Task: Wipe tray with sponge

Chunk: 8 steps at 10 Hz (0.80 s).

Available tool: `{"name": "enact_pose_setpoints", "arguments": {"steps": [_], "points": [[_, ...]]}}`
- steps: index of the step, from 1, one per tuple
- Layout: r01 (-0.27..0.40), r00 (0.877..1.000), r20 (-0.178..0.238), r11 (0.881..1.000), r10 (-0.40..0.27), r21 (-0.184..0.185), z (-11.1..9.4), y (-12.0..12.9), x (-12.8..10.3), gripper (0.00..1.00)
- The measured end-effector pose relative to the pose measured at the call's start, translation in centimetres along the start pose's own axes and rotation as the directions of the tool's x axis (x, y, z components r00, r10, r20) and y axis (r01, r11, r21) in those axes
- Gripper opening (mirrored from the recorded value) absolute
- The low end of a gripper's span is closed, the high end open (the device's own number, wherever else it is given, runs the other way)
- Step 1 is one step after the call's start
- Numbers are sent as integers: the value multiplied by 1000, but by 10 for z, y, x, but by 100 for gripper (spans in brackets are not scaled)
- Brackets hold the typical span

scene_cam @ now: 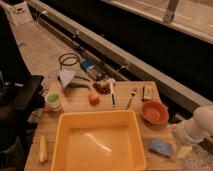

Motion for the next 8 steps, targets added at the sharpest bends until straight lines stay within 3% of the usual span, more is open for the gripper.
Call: {"name": "enact_pose_setpoints", "arguments": {"steps": [1, 4, 8], "points": [[-11, 1000, 10, 1000, 11, -11, 19, -7, -3, 79], [-53, 999, -4, 999, 53, 6, 44, -22, 0, 79], [-129, 991, -18, 992, 129, -5, 67, -27, 16, 79]]}}
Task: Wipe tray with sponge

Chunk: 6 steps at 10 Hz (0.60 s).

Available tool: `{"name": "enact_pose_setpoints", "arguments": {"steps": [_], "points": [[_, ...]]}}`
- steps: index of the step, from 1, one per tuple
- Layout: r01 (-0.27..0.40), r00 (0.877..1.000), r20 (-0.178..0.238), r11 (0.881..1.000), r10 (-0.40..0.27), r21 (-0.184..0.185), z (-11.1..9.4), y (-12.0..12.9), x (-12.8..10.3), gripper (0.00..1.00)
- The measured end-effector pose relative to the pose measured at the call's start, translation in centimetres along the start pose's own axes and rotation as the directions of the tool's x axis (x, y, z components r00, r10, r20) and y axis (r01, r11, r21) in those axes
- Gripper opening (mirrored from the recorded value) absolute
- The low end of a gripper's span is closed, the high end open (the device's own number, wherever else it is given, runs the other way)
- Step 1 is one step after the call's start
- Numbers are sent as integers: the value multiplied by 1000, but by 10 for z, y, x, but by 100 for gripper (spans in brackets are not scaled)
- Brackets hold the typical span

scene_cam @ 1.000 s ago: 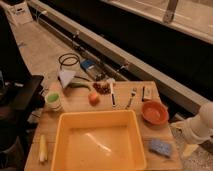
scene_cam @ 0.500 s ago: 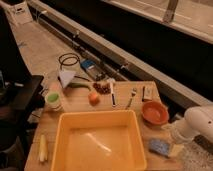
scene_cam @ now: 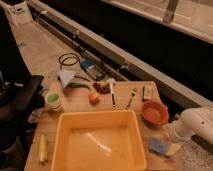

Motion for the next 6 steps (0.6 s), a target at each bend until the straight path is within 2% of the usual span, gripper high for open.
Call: {"name": "enact_pose_setpoints", "arguments": {"steps": [2, 4, 5, 6], "points": [[-23, 1000, -1, 1000, 23, -15, 9, -2, 3, 79], [-49, 999, -6, 998, 48, -45, 18, 1, 9, 78], [-61, 998, -10, 996, 61, -59, 21, 2, 11, 74], [-76, 997, -16, 994, 75, -74, 24, 3, 12, 62]]}}
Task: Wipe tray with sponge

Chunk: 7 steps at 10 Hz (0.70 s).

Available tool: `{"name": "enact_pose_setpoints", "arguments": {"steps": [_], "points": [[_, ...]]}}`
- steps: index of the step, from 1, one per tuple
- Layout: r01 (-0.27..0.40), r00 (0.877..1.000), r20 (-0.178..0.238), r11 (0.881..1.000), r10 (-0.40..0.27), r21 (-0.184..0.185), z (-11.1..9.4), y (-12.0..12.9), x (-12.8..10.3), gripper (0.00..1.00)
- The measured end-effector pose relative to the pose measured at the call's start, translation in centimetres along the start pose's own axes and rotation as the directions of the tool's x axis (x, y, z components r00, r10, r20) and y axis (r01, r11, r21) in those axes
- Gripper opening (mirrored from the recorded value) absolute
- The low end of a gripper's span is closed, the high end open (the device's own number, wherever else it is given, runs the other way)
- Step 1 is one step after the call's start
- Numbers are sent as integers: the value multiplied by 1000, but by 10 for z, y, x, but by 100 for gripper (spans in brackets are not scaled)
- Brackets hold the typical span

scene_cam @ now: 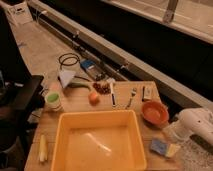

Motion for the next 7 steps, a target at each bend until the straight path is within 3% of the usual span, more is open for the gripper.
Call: {"name": "enact_pose_setpoints", "arguments": {"steps": [5, 7], "points": [[-10, 1000, 8, 999, 10, 33, -15, 0, 0, 13], [4, 1000, 12, 997, -5, 81, -44, 0, -4, 0]]}}
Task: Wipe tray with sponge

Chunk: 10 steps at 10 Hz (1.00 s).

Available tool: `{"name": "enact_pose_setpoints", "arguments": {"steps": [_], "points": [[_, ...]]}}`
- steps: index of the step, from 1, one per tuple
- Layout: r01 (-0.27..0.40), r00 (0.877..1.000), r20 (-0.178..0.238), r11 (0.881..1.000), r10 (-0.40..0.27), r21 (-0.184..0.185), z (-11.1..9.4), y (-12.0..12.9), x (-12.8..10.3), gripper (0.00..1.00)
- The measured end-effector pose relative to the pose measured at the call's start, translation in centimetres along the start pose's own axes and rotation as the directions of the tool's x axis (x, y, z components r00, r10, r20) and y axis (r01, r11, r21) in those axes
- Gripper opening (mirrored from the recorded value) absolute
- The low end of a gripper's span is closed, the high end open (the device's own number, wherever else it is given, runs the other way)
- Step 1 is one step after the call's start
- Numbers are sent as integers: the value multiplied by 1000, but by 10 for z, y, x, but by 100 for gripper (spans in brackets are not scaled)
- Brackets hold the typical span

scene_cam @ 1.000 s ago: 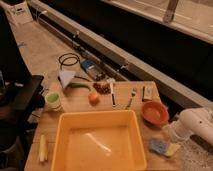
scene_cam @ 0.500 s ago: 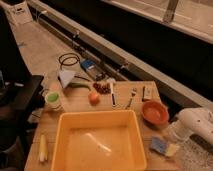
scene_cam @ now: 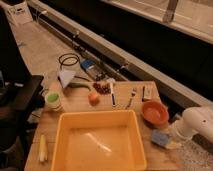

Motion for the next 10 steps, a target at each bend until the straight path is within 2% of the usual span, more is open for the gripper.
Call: {"name": "enact_pose_setpoints", "arguments": {"steps": [2, 4, 6, 7, 9, 10], "points": [[28, 1000, 1, 998, -28, 57, -35, -7, -9, 0], [62, 998, -12, 990, -61, 124, -78, -19, -19, 0], [101, 995, -24, 979, -98, 177, -112, -34, -33, 0], [142, 990, -30, 968, -138, 209, -132, -42, -49, 0], [207, 978, -27, 951, -206, 230, -145, -42, -81, 0], [254, 967, -25, 939, -255, 234, -145, -38, -106, 0]]}}
